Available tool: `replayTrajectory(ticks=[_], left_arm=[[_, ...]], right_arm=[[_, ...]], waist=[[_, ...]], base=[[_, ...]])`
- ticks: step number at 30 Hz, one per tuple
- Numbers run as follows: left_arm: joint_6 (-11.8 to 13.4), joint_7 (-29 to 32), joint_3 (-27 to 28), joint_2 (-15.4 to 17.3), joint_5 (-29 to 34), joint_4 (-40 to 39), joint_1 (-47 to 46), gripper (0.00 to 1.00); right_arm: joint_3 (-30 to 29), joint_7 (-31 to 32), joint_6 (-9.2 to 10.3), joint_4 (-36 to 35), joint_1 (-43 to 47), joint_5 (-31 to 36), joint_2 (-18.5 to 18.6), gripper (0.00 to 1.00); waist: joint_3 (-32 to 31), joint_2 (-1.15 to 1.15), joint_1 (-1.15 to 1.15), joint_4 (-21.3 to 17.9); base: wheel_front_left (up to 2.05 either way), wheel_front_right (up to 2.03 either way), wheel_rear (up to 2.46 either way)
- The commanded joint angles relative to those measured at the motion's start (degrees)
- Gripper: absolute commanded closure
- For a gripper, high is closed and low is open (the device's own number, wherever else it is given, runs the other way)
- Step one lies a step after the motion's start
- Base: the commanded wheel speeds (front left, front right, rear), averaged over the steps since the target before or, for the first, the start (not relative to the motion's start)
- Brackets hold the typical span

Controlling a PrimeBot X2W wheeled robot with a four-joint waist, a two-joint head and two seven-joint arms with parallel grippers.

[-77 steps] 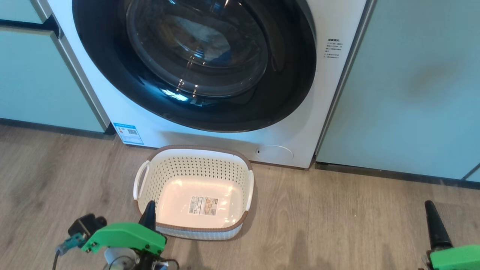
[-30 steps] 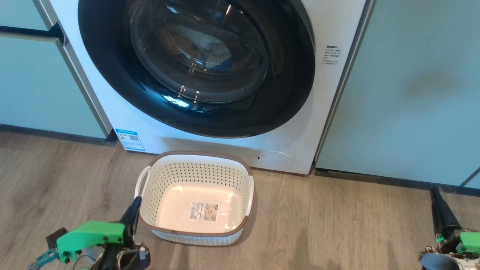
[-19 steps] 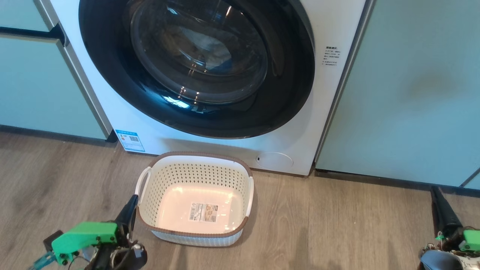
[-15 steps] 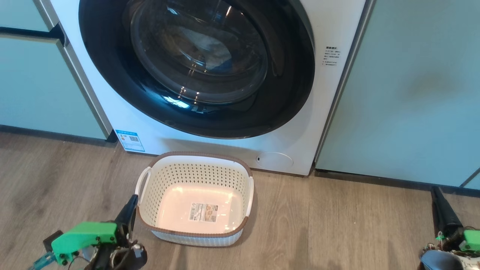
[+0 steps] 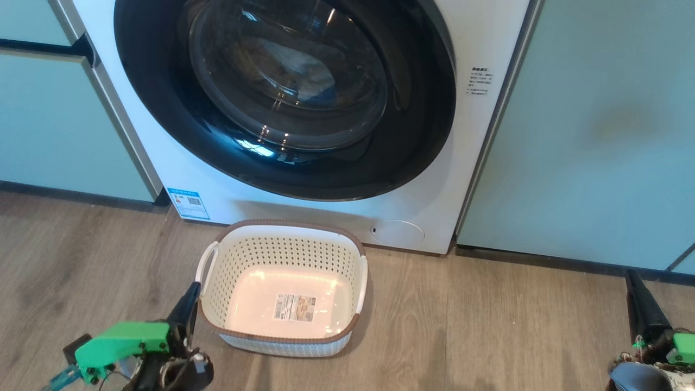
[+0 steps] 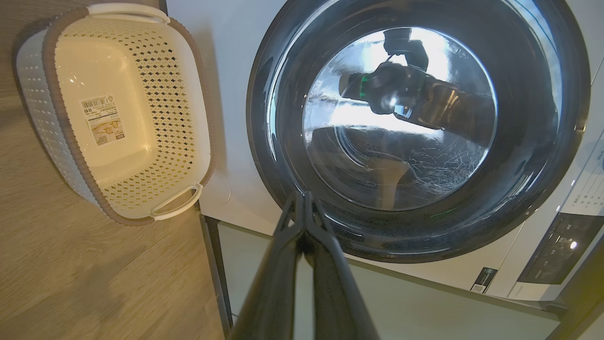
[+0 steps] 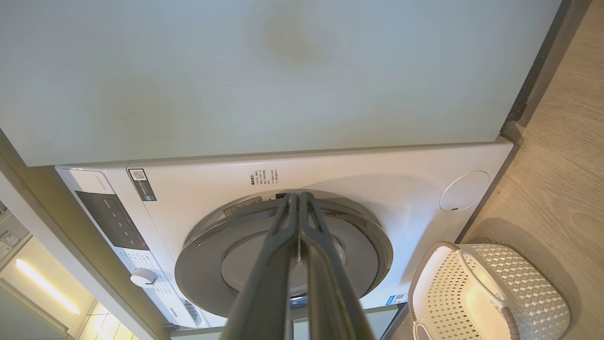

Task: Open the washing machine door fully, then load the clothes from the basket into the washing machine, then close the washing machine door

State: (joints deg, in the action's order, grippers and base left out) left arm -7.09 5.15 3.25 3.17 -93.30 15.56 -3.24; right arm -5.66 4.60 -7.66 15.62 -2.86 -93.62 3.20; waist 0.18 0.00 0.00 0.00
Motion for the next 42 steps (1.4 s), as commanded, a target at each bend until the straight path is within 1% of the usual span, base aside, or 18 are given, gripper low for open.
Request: replayTrajectory(ticks=[1,42], left_arm=[[-0.4,0.4,2.1,0.6,0.1,-1.6,-2.8,1.0],[-0.4,0.8,2.6,0.2,0.6,-1.5,-2.9,1.0]], right_arm=[[0.8,0.5,0.17,-1.7,-3.2,0.1,0.9,1.0],[0.1,1.1,0.17,-1.6,-3.2,0.7,0.4,1.0]], waist=[[0.0,0.0,0.0,0.0],[0.0,0.0,0.0,0.0]], base=[[0.0,0.0,0.0],[0.0,0.0,0.0]])
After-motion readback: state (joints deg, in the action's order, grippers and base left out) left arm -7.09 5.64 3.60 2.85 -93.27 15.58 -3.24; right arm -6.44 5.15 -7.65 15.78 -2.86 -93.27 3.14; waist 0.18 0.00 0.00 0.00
